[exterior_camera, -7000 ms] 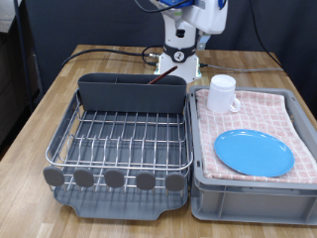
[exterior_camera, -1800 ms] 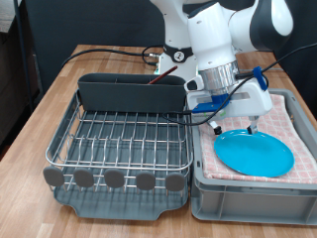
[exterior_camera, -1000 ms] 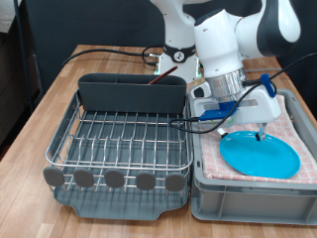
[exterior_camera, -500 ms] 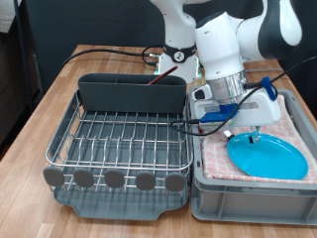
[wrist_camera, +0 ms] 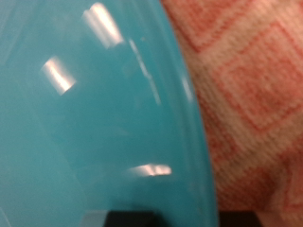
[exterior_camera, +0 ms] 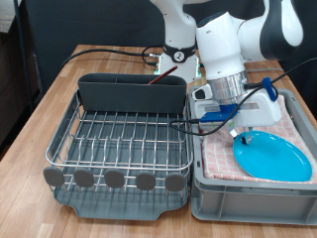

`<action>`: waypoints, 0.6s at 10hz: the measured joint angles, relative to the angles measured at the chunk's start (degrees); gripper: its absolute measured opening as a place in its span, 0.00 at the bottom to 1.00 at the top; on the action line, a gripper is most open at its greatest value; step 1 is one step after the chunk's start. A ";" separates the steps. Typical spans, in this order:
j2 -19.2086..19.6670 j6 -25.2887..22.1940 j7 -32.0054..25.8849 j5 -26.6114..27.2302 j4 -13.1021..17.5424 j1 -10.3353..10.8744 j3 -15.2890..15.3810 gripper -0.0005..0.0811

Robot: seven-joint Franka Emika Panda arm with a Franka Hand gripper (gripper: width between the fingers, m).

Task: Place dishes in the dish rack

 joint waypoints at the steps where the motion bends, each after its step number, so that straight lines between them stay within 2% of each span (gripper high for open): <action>1: -0.49 -0.04 3.15 -3.24 -0.44 0.53 -0.66 0.14; 5: -5.04 -2.55 19.40 -19.45 -2.34 4.08 -5.70 0.14; 6: -6.57 -4.03 23.20 -23.49 -2.62 4.67 -6.92 0.07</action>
